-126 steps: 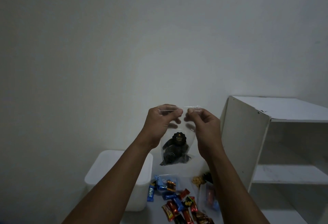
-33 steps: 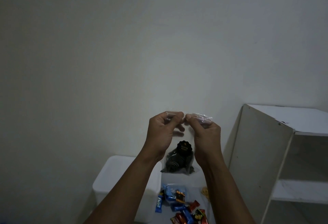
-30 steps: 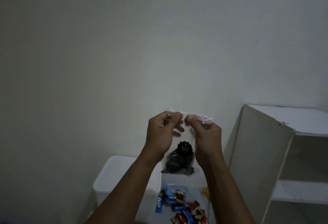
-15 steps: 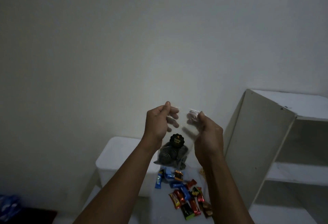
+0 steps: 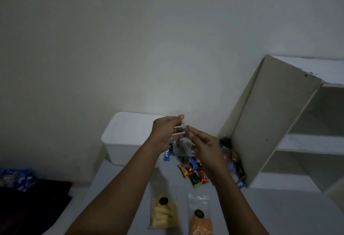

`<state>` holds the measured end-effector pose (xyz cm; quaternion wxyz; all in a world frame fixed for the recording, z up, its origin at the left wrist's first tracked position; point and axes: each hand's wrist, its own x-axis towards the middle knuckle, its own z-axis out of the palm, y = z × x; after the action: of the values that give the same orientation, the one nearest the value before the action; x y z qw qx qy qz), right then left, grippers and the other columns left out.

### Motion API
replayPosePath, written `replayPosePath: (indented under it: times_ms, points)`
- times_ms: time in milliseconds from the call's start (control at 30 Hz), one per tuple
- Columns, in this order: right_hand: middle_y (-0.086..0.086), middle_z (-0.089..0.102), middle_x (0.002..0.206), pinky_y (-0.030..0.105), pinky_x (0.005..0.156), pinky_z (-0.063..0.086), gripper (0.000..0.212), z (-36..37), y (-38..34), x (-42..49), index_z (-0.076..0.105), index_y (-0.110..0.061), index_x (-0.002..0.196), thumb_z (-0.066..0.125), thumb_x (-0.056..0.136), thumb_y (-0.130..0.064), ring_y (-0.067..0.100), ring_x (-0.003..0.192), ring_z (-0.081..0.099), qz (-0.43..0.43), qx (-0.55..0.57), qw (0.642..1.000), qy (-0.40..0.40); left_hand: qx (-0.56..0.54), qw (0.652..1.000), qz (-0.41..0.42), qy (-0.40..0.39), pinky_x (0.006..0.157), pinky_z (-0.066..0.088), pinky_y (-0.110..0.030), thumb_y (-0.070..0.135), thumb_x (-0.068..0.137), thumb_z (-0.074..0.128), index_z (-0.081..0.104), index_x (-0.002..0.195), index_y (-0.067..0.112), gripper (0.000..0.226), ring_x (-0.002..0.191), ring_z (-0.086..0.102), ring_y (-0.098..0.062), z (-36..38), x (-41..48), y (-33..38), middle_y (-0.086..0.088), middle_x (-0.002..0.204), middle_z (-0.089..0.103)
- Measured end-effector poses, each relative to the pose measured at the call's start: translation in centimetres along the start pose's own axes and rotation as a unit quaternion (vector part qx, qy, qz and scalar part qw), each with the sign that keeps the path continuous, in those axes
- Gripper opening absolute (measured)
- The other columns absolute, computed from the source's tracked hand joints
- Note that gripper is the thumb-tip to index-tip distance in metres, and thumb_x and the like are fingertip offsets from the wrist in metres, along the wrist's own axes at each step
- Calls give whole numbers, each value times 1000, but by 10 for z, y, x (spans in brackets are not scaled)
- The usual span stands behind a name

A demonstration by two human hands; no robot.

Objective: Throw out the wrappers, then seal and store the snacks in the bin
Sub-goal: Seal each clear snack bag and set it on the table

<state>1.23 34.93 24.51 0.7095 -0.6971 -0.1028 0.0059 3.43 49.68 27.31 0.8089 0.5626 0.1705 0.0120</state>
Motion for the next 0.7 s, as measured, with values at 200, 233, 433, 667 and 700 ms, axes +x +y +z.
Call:
replayPosePath:
  times_ms: [200,233,433,667,700]
  points:
    - [-11,69,122,24,74,60,29,-6,16,-1,70,-14,123,61,95,-14,-1,96,69,9,-17,1000,-24,-51,998,-34,-18,77,61,-46,10,85,74,71,102,1,19,97,69,-35,-9,2,-7,-20,108,71]
    - [-13,68,121,21,73,59,29,-6,17,-1,70,-12,122,62,95,-12,-4,96,68,5,-23,999,-25,-50,998,-34,-20,76,61,-45,8,86,72,71,101,0,17,96,69,-35,-10,2,-8,-20,107,71]
    - [2,76,96,29,69,61,17,-2,10,7,73,-10,103,62,95,-20,15,85,73,7,-18,1000,-15,20,999,-1,-46,71,61,-42,0,87,70,72,103,2,17,86,72,-27,-16,1,-12,-17,102,73]
    - [7,75,79,31,64,62,16,3,3,28,74,-10,87,65,95,-20,19,74,73,0,-101,995,24,168,981,50,-82,72,62,-40,2,83,75,73,101,3,19,79,75,-23,-15,-8,-17,-14,91,76]
    - [8,74,77,31,63,62,17,3,4,29,74,-10,85,64,95,-17,19,72,73,-1,-115,993,27,176,980,50,-78,70,62,-38,1,83,74,73,100,3,17,76,75,-21,-15,-8,-18,-13,88,76]
